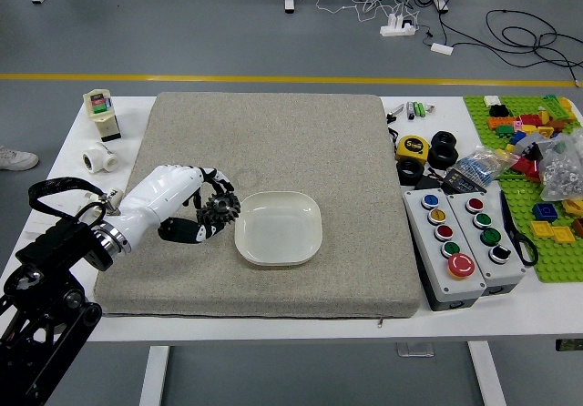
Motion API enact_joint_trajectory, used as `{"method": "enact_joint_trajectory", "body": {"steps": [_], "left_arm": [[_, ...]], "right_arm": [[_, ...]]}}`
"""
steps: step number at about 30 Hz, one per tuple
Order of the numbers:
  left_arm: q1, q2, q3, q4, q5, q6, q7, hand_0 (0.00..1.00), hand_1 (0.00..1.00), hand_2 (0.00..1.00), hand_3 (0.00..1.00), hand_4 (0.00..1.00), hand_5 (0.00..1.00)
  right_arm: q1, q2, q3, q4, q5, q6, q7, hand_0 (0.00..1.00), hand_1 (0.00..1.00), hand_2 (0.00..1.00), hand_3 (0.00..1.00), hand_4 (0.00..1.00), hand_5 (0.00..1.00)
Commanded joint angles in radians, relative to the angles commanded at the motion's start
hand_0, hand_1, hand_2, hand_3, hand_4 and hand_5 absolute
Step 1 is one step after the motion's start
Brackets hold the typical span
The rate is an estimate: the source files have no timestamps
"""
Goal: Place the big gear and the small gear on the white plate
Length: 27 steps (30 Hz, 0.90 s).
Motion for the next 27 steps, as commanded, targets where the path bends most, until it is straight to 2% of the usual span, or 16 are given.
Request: {"method": "enact_joint_trajectory", "body": {"steps": [4,5,6,11,12,17,18,21,23,24,27], "left_arm": [[-0.058,-0.022,0.096,0.053,0.0,0.043,-0.004,0.277,0.349,0.414,0.489,0.002,0.002],[-0.077,-0.027,0.128,0.074,0.0,0.054,-0.005,0.293,0.401,0.47,0.534,0.227,0.002],[-0.086,-0.029,0.143,0.085,0.0,0.059,-0.006,0.293,0.401,0.47,0.534,0.227,0.002],[-0.178,-0.052,0.249,0.21,0.0,0.101,0.003,0.293,0.401,0.47,0.534,0.227,0.002],[-0.184,-0.054,0.253,0.219,0.0,0.102,0.005,0.403,0.569,0.624,0.658,0.944,0.231],[-0.222,-0.068,0.268,0.268,0.0,0.069,0.014,0.403,0.569,0.624,0.658,0.944,0.231],[-0.224,-0.068,0.27,0.27,0.0,0.057,0.014,0.509,0.663,0.753,0.786,0.998,0.365],[-0.226,-0.069,0.272,0.272,0.0,0.046,0.012,0.509,0.663,0.753,0.786,0.998,0.365],[-0.225,-0.069,0.27,0.27,0.0,0.056,0.008,0.509,0.663,0.753,0.786,0.998,0.365],[-0.223,-0.068,0.267,0.267,0.0,0.063,0.006,0.657,0.794,0.949,0.83,0.998,0.407],[-0.214,-0.067,0.247,0.251,0.0,0.081,0.004,0.657,0.794,0.949,0.83,0.998,0.407]], "right_arm": [[0.001,0.0,-0.005,0.0,0.004,0.0,-0.001,0.658,0.67,0.751,0.564,0.756,0.607],[0.001,0.0,-0.006,0.0,0.005,0.0,-0.001,0.658,0.671,0.751,0.564,0.756,0.606],[0.002,0.0,-0.007,0.0,0.006,0.0,-0.001,0.658,0.671,0.751,0.564,0.756,0.606],[0.002,-0.001,-0.016,0.0,0.015,-0.001,0.0,0.658,0.671,0.751,0.564,0.756,0.606],[0.002,-0.001,-0.017,0.0,0.016,-0.001,0.0,0.658,0.67,0.752,0.564,0.756,0.606],[0.001,-0.002,-0.023,0.0,0.021,-0.002,0.0,0.658,0.67,0.752,0.564,0.756,0.606],[0.001,-0.002,-0.023,0.0,0.021,-0.002,0.0,0.658,0.671,0.752,0.564,0.756,0.605],[-0.001,-0.002,-0.021,0.0,0.017,-0.002,-0.001,0.658,0.671,0.752,0.564,0.756,0.605],[-0.002,-0.002,-0.02,0.0,0.014,-0.002,-0.001,0.658,0.671,0.752,0.564,0.756,0.605],[-0.003,-0.002,-0.019,0.0,0.012,-0.002,-0.001,0.658,0.671,0.752,0.564,0.756,0.605],[-0.005,-0.001,-0.017,0.0,0.01,-0.002,-0.002,0.658,0.671,0.752,0.564,0.756,0.605]]}}
